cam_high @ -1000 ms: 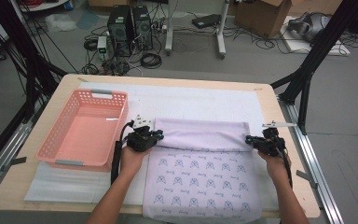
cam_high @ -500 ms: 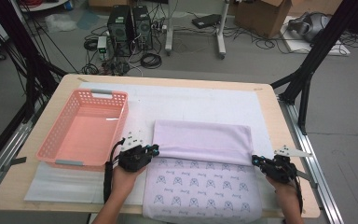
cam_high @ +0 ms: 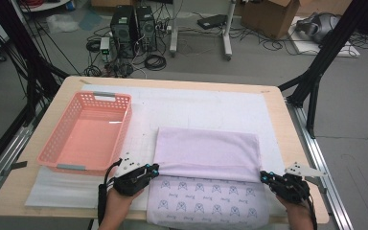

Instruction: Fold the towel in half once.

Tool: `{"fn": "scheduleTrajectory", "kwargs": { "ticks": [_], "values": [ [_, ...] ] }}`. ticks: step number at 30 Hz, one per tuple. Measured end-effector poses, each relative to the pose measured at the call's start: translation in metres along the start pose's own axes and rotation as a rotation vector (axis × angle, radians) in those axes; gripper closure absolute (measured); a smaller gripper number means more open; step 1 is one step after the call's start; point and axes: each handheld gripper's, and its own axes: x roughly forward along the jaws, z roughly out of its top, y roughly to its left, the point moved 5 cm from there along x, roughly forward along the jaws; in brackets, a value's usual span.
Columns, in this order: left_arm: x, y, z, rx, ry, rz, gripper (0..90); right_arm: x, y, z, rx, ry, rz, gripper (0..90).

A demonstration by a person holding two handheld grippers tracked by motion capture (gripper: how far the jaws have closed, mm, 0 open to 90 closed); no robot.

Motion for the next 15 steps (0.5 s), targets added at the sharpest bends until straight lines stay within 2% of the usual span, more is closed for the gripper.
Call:
{"fn": "scheduleTrajectory", "kwargs": {
  "ticks": [9, 15],
  "values": [
    [-0.026, -0.017, -0.012, -0.019, -0.029, 0.015, 85.7, -0.02, 0.021, -0.015, -0.03, 0.001, 0.008, 86.7],
    [-0.049, -0.025, -0.019, -0.052, -0.054, 0.06, 88.8, -0.038, 0.029, -0.029, -0.029, -0.007, 0.018, 86.6]
  ]
}}
